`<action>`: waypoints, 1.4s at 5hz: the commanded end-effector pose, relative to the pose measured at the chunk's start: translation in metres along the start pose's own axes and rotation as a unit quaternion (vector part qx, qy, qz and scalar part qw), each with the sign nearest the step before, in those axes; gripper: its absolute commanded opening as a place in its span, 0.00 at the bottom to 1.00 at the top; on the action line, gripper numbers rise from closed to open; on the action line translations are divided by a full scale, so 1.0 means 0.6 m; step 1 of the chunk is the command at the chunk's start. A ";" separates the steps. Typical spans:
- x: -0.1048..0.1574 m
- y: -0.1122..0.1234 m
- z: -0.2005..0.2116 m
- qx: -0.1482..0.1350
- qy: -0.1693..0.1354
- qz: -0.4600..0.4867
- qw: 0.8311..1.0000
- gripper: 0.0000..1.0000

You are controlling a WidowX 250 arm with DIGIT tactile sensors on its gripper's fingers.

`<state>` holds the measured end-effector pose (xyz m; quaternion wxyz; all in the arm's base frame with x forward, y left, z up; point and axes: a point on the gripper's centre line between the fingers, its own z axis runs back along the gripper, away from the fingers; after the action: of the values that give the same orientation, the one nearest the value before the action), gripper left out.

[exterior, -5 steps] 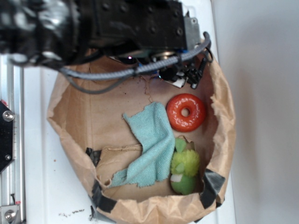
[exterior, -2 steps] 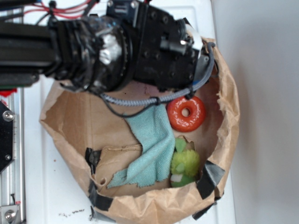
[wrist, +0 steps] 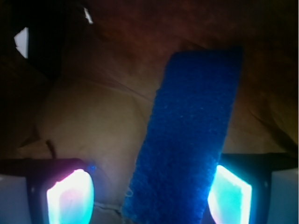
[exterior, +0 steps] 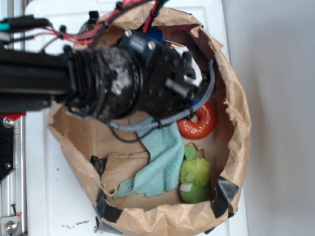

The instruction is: Grab the blue sponge.

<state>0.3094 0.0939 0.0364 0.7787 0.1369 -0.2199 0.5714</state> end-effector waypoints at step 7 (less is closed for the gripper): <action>0.028 0.063 0.137 -0.112 0.018 -0.207 0.972 0.00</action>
<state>0.2663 0.0642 0.0976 0.9009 0.0873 -0.2106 0.3692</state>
